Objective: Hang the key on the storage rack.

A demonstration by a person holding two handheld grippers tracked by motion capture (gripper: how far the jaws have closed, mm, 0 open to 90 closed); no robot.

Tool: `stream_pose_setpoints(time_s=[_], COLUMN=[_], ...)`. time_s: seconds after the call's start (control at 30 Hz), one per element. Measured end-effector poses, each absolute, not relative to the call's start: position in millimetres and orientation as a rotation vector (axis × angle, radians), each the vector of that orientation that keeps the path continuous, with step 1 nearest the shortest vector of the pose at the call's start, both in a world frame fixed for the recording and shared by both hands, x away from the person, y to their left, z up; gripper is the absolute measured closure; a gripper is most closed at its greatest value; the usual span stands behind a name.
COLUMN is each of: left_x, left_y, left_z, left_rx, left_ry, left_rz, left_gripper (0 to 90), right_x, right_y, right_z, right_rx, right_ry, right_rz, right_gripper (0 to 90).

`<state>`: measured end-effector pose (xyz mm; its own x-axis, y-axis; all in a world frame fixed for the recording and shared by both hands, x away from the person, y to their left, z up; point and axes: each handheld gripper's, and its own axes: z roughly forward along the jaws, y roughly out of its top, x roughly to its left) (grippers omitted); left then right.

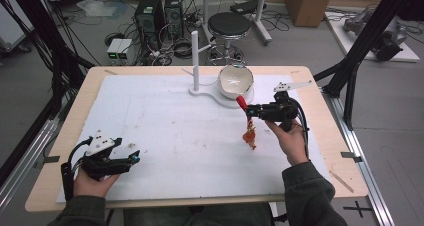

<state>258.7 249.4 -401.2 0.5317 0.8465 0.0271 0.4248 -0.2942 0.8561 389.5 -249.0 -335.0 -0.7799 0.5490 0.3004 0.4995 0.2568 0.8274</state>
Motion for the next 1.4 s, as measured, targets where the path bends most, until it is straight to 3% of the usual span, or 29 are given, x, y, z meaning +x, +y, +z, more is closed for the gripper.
stream_pose_setpoints(time_s=[1.4], left_x=[258.2], left_y=[250.5], left_z=[-400.3], left_rx=[1.912], left_ry=[1.040], left_rz=[0.624], left_gripper=[24.4], right_x=[423.5], right_y=[-186.0], right_z=[-301.3], right_rx=[0.896], right_ry=[2.462], right_rz=[1.729], right_gripper=[74.8])
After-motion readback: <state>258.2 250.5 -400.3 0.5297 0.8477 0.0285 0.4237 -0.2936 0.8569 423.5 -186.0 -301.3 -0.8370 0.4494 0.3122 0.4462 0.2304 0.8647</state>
